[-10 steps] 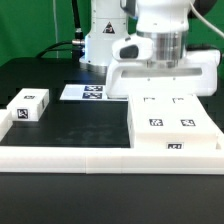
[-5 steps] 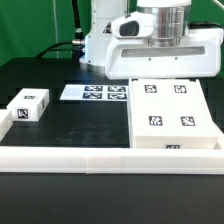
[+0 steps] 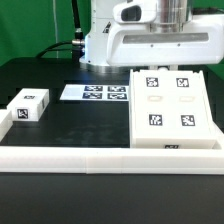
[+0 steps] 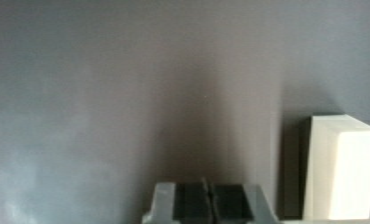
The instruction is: Assemble cabinet
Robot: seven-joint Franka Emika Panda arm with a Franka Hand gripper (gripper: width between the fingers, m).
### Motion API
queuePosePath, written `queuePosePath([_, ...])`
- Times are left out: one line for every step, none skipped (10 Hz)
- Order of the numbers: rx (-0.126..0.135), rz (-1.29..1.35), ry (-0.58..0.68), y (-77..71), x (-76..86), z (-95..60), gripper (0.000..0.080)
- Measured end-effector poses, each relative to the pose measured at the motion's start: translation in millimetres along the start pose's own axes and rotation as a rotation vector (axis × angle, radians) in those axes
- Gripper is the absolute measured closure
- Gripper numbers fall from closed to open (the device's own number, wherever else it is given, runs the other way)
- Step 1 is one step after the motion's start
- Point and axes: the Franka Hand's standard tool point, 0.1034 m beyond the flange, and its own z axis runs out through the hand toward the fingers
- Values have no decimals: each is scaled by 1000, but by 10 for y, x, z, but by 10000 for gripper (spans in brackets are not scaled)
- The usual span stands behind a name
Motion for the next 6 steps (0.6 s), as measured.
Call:
queuePosePath([-4, -12, -36, 6, 75, -160, 797])
queuePosePath([-2, -14, -18, -5, 74, -98, 797])
queuePosePath([-2, -14, -22, -2, 58, -87, 797])
queuePosePath([-2, -14, -21, 0, 60, -89, 797])
queuePosePath([-2, -18, -19, 25, 74, -98, 797])
queuePosePath([-2, -17, -21, 17, 150, -202, 797])
